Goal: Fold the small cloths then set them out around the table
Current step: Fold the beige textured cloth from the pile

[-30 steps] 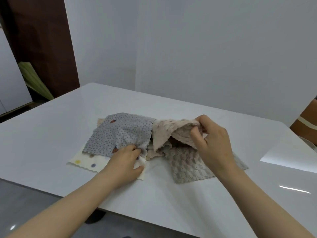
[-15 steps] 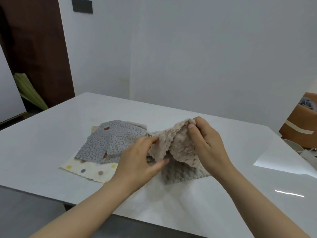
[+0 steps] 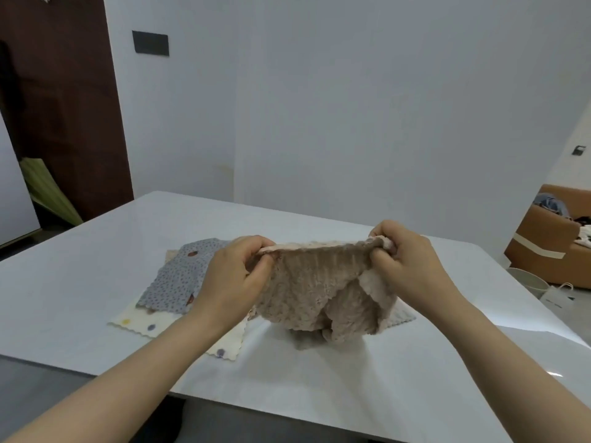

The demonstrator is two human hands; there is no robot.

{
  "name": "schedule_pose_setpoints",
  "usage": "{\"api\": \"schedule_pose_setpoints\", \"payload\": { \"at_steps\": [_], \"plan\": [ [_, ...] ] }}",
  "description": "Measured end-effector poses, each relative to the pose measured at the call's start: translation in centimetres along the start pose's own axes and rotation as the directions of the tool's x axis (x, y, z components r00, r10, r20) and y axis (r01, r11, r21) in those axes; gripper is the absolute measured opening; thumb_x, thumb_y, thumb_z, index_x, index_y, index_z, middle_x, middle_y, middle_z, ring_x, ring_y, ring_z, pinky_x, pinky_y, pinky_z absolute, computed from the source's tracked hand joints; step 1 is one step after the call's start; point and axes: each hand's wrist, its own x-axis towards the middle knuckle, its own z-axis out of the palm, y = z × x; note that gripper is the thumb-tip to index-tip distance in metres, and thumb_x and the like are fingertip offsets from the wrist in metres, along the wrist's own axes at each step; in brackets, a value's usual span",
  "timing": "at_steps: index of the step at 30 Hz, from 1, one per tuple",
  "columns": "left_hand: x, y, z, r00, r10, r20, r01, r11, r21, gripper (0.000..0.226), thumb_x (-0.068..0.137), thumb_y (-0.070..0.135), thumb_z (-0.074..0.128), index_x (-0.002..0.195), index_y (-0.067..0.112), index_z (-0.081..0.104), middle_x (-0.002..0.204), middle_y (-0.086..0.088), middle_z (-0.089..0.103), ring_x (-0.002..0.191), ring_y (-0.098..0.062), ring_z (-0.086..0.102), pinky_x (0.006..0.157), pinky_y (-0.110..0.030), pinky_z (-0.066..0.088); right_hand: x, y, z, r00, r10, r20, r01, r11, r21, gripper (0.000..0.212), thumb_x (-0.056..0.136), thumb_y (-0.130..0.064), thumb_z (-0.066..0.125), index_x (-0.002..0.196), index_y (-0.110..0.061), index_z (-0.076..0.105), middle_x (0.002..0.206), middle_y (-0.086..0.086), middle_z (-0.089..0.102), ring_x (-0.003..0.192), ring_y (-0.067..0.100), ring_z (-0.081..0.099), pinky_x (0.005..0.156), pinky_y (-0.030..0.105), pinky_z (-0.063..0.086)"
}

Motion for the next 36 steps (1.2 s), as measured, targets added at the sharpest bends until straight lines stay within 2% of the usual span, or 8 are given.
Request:
{"api": "schedule_pose_setpoints", "payload": {
  "at_steps": [2,8,12,16,21,25,29,36],
  "plan": [
    [0.3,0.8,-0.3,0.999,-0.013,-0.049,0.012,0.999,-0.036,0.017,0.091,0.014,0.058,0.075,0.011,0.065,0.07,0.0,0.061,0.069,-0.011,0.054,0.06,-0.022,0.038,-0.1,-0.3,-0.5,0.999,-0.008,-0.048,0.007,1.0,-0.011,0.014,0.082,-0.003,0.048,0.074,-0.013,0.053,0.061,0.0,0.054,0.059,0.015,0.047,0.055,0.029,0.035],
    [1.6,3.3,-1.8,0.982,-0.095,-0.164,0.059,0.975,-0.212,0.031,0.087,0.021,0.065,0.069,-0.004,0.06,0.058,-0.018,0.046,0.052,-0.009,0.038,0.051,-0.02,0.03,-0.6,-1.8,-3.3,0.989,-0.014,-0.145,0.011,1.0,-0.017,0.016,0.083,-0.006,0.05,0.079,-0.017,0.061,0.069,-0.002,0.062,0.065,0.013,0.055,0.059,0.029,0.043],
    [2.5,5.2,-3.3,0.974,-0.061,-0.218,0.016,0.979,-0.202,0.033,0.087,0.024,0.065,0.072,-0.004,0.061,0.055,-0.011,0.044,0.051,-0.009,0.037,0.049,-0.022,0.027,-0.9,-2.9,-5.6,0.975,-0.058,-0.214,0.046,0.997,-0.058,0.02,0.082,-0.002,0.049,0.08,-0.017,0.062,0.067,-0.003,0.061,0.062,0.011,0.053,0.054,0.017,0.038],
    [2.4,6.1,-3.7,0.971,-0.023,-0.237,-0.019,0.985,-0.172,0.032,0.087,0.024,0.065,0.072,-0.003,0.061,0.055,-0.014,0.045,0.051,-0.009,0.038,0.048,-0.02,0.027,-1.3,-3.5,-6.6,0.971,-0.078,-0.228,0.063,0.995,-0.073,0.018,0.081,-0.003,0.051,0.081,-0.016,0.062,0.068,-0.001,0.062,0.061,0.01,0.053,0.053,0.02,0.038],
    [2.3,5.2,-3.2,0.97,-0.077,-0.229,0.041,0.987,-0.158,0.026,0.084,0.025,0.07,0.065,0.008,0.062,0.048,0.007,0.046,0.045,-0.005,0.038,0.046,-0.018,0.029,-1.3,-2.4,-6.6,0.977,-0.04,-0.209,0.023,0.996,-0.086,0.015,0.08,-0.006,0.055,0.078,-0.018,0.065,0.07,-0.004,0.065,0.067,0.006,0.056,0.054,0.018,0.038],
    [3.2,4.1,-2.5,0.97,-0.144,-0.195,0.116,0.982,-0.146,0.028,0.083,0.027,0.07,0.071,0.001,0.065,0.054,0.001,0.051,0.048,-0.004,0.041,0.052,-0.023,0.035,-0.5,-0.4,-6.0,0.98,0.01,-0.197,-0.032,0.994,-0.107,0.017,0.083,-0.008,0.055,0.083,-0.02,0.068,0.066,-0.01,0.062,0.064,0.006,0.054,0.053,0.021,0.035],
    [4.6,3.5,-1.7,0.972,-0.163,-0.166,0.129,0.972,-0.199,0.029,0.087,0.026,0.065,0.083,-0.003,0.066,0.066,-0.011,0.051,0.063,-0.018,0.044,0.061,-0.03,0.035,0.4,1.2,-5.4,0.966,0.034,-0.258,-0.048,0.998,-0.047,0.023,0.088,-0.009,0.052,0.086,-0.02,0.071,0.068,-0.01,0.064,0.065,0.007,0.054,0.056,0.024,0.037],
    [3.5,4.2,-1.0,0.958,-0.168,-0.232,0.099,0.955,-0.281,0.038,0.086,0.028,0.068,0.075,-0.007,0.061,0.059,-0.005,0.043,0.056,-0.01,0.043,0.056,-0.024,0.037,-1.0,2.4,-5.1,0.941,0.002,-0.338,0.04,0.992,0.117,0.021,0.09,-0.007,0.057,0.088,-0.022,0.072,0.073,0.003,0.069,0.068,0.019,0.058,0.062,0.029,0.043]
  ]
}}
